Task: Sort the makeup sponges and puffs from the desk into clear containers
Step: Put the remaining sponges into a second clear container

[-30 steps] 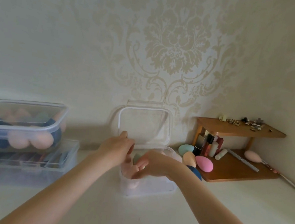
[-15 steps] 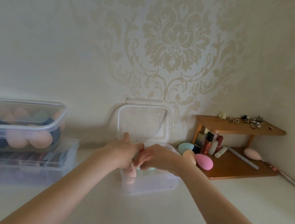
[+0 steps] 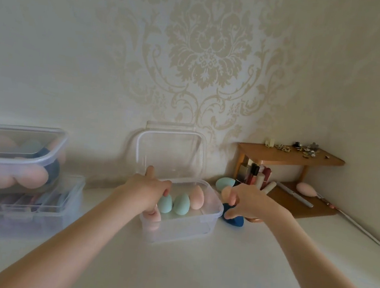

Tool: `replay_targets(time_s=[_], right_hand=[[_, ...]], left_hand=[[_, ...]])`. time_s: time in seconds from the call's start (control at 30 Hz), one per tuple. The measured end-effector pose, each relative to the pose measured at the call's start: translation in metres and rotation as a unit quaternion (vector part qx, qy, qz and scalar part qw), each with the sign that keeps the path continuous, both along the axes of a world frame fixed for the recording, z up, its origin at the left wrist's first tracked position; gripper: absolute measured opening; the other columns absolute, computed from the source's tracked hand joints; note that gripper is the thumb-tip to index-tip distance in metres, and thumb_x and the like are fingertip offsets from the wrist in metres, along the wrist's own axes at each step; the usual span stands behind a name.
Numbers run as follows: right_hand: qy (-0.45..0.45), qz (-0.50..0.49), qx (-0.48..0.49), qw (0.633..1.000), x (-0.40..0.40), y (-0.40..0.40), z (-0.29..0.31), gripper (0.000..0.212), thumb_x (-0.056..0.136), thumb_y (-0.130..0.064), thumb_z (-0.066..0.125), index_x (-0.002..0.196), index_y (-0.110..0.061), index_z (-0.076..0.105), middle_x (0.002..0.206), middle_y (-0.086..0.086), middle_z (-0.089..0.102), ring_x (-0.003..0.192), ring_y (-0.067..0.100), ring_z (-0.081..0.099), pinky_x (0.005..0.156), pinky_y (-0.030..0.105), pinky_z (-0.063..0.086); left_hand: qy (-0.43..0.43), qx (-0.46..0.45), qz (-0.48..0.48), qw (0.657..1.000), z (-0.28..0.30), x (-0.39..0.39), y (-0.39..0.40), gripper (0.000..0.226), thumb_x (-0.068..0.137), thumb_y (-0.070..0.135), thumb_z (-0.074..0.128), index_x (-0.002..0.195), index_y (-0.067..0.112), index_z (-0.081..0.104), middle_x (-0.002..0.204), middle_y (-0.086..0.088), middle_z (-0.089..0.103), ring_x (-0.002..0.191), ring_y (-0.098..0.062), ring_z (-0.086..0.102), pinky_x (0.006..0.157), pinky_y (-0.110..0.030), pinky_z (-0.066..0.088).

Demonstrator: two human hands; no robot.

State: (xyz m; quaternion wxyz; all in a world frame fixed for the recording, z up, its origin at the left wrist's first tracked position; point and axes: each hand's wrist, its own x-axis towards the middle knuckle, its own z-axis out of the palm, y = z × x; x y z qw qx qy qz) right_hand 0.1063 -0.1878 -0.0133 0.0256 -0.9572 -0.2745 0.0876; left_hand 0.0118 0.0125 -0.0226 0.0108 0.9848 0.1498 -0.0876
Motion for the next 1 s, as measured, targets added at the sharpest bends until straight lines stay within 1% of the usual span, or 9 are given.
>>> replay_targets(time_s=[0.1, 0.23, 0.33, 0.47, 0.63, 0.77, 0.87, 0.93, 1.0], right_hand=[[0.009, -0.025, 0.058, 0.998, 0.005, -0.008, -0.014, 0.023, 0.08, -0.017, 0.07, 0.085, -0.019, 0.048, 0.107, 0.007, 0.059, 0.088, 0.017, 0.051, 0.08, 0.024, 0.046], [-0.022, -0.065, 0.198, 0.978, 0.013, -0.005, 0.009, 0.04, 0.079, -0.02, 0.07, 0.11, -0.014, 0.046, 0.095, 0.0, 0.055, 0.088, 0.018, 0.055, 0.074, 0.025, 0.045], [0.1, -0.006, 0.331, 0.938, -0.006, 0.014, 0.032, 0.037, 0.079, -0.015, 0.07, 0.112, -0.013, 0.053, 0.099, -0.002, 0.063, 0.083, 0.013, 0.064, 0.071, 0.019, 0.049], [0.181, 0.077, 0.22, 0.955, -0.028, 0.049, 0.013, 0.033, 0.079, -0.009, 0.069, 0.111, -0.014, 0.062, 0.104, -0.005, 0.065, 0.082, 0.007, 0.064, 0.062, 0.009, 0.047], [0.05, 0.114, 0.122, 0.985, -0.032, 0.075, -0.015, 0.03, 0.075, -0.023, 0.071, 0.105, -0.023, 0.067, 0.104, -0.007, 0.07, 0.093, 0.01, 0.058, 0.084, 0.023, 0.048], [-0.006, 0.117, 0.082, 0.99, -0.034, 0.084, -0.02, 0.035, 0.077, -0.032, 0.068, 0.108, -0.018, 0.06, 0.093, -0.002, 0.061, 0.088, 0.013, 0.047, 0.072, 0.02, 0.034], [-0.015, 0.132, 0.069, 0.989, -0.035, 0.088, -0.02, 0.026, 0.079, -0.031, 0.068, 0.092, -0.013, 0.055, 0.088, 0.001, 0.052, 0.084, 0.017, 0.045, 0.056, 0.016, 0.027], [0.014, 0.147, 0.074, 0.986, -0.033, 0.086, -0.02, 0.021, 0.079, -0.028, 0.068, 0.076, -0.014, 0.053, 0.086, 0.004, 0.058, 0.08, 0.017, 0.05, 0.056, 0.013, 0.03], [0.112, 0.128, 0.138, 0.976, -0.026, 0.077, -0.012, 0.021, 0.079, -0.022, 0.07, 0.068, -0.018, 0.052, 0.085, 0.008, 0.067, 0.071, 0.014, 0.06, 0.055, 0.011, 0.041]], left_hand=[[0.001, -0.001, 0.001, 1.0, 0.001, -0.002, 0.002, 0.044, 0.083, 0.018, 0.058, 0.122, 0.031, 0.043, 0.123, -0.008, 0.028, 0.09, -0.03, 0.049, 0.075, -0.031, 0.04], [-0.002, -0.005, -0.006, 1.0, 0.002, -0.004, 0.003, 0.045, 0.085, 0.018, 0.058, 0.125, 0.03, 0.041, 0.125, -0.009, 0.029, 0.099, -0.031, 0.05, 0.077, -0.031, 0.039], [-0.001, -0.008, -0.007, 1.0, 0.002, -0.003, 0.003, 0.046, 0.084, 0.016, 0.059, 0.124, 0.029, 0.04, 0.125, -0.009, 0.027, 0.089, -0.026, 0.041, 0.075, -0.03, 0.039], [0.005, 0.003, -0.008, 1.0, 0.003, -0.003, 0.002, 0.049, 0.084, 0.017, 0.059, 0.127, 0.031, 0.039, 0.125, -0.01, 0.027, 0.096, -0.031, 0.048, 0.074, -0.03, 0.04], [-0.001, -0.026, -0.021, 0.999, 0.005, -0.006, 0.007, 0.049, 0.085, 0.016, 0.06, 0.127, 0.03, 0.04, 0.127, -0.01, 0.028, 0.106, -0.034, 0.054, 0.076, -0.032, 0.042], [0.007, -0.079, -0.007, 0.997, 0.013, -0.003, 0.005, 0.063, 0.08, 0.026, 0.065, 0.133, 0.029, 0.031, 0.129, -0.011, 0.027, 0.102, -0.034, 0.057, 0.078, -0.035, 0.048], [-0.008, -0.044, 0.009, 0.999, 0.01, 0.003, -0.003, 0.069, 0.077, 0.042, 0.067, 0.133, 0.024, 0.031, 0.13, -0.013, 0.027, 0.103, -0.034, 0.056, 0.082, -0.036, 0.047], [-0.023, -0.002, 0.016, 1.0, 0.005, 0.005, -0.01, 0.065, 0.079, 0.042, 0.065, 0.132, 0.021, 0.033, 0.129, -0.014, 0.028, 0.103, -0.035, 0.055, 0.077, -0.034, 0.044], [-0.023, 0.021, 0.018, 0.999, 0.001, 0.007, -0.011, 0.063, 0.082, 0.041, 0.063, 0.133, 0.021, 0.032, 0.129, -0.014, 0.028, 0.107, -0.035, 0.053, 0.079, -0.034, 0.043]])
